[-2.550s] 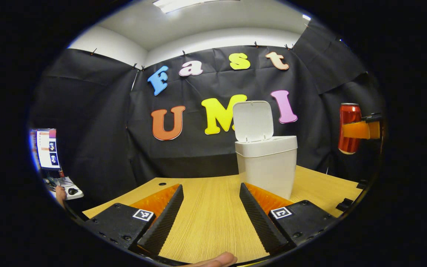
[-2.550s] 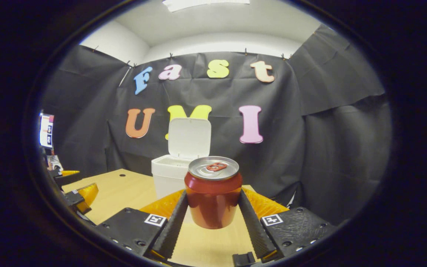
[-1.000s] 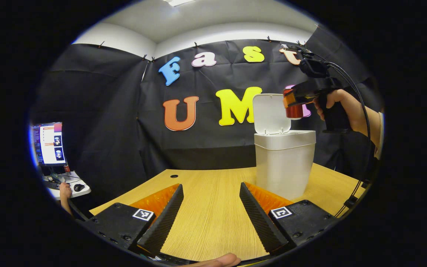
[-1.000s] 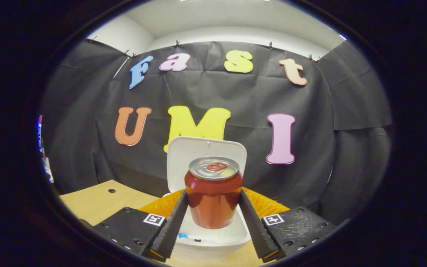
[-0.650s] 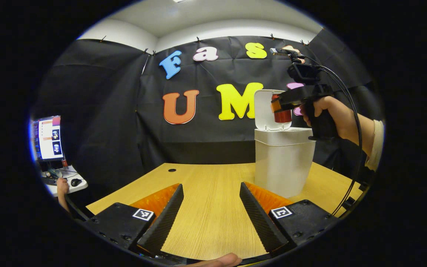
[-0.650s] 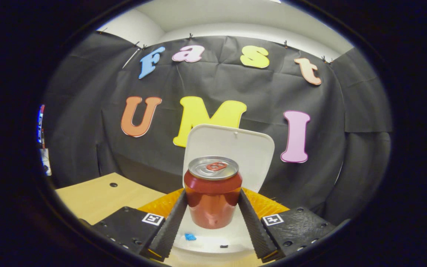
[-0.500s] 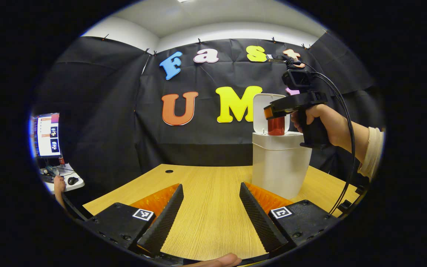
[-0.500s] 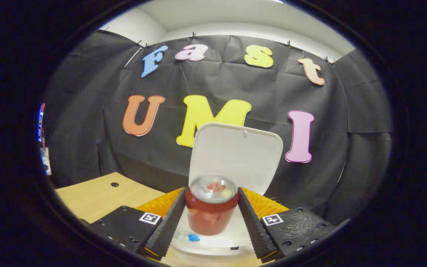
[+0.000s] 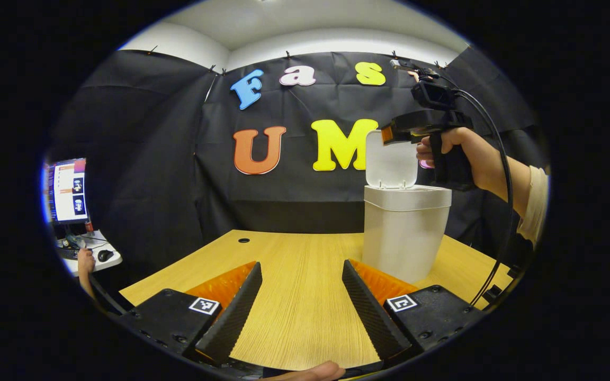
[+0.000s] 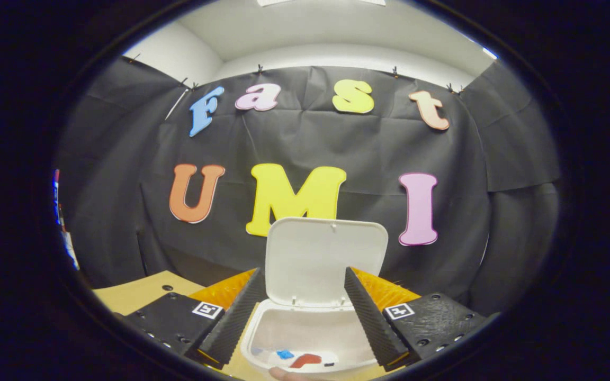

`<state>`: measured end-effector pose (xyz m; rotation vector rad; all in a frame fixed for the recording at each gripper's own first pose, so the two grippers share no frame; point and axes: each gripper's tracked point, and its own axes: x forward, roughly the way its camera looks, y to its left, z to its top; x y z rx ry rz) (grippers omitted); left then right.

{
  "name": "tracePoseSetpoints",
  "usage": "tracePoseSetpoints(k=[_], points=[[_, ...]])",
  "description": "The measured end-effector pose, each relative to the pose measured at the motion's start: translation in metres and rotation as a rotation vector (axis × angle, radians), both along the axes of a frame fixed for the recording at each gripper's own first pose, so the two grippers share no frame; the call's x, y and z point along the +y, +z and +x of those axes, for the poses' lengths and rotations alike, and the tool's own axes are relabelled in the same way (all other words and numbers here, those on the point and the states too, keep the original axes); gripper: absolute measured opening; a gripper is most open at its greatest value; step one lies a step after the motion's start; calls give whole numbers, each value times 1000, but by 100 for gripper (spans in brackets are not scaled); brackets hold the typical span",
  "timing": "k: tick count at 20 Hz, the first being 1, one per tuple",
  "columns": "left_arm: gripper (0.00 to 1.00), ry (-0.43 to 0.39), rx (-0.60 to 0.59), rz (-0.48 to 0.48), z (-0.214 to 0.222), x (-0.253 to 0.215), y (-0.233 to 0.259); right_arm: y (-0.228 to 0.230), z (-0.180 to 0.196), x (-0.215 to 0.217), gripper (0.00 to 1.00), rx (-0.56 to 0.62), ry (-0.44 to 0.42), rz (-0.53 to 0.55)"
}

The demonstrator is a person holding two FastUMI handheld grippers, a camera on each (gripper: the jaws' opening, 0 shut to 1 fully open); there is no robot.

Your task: Press the lid of the desktop garbage bin to open it, pick up the crumpled paper on the desktop and throw it into the bin, then pick up the pop can on the desktop and drop it into the bin, and finally close the garbage bin lid.

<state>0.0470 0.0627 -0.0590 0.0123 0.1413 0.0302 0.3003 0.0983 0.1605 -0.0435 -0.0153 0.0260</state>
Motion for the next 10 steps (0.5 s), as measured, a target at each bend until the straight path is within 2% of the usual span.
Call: tracePoseSetpoints(k=[2, 3, 7, 8, 10], points=[[98, -19, -2, -6, 0, -5, 1, 9, 3, -8, 93, 3, -6, 12], [98, -25, 2, -6, 0, -7, 1, 16, 5, -9, 95, -3, -2, 21], [99, -54, 17, -3, 0, -17, -5, 63, 14, -11, 95, -55, 23, 55], [99, -60, 22, -5, 0, -18, -6, 75, 18, -10, 97, -73, 25, 51], [99, -73, 28, -16, 4, -21, -10, 91, 31, -11, 95, -99, 25, 38]])
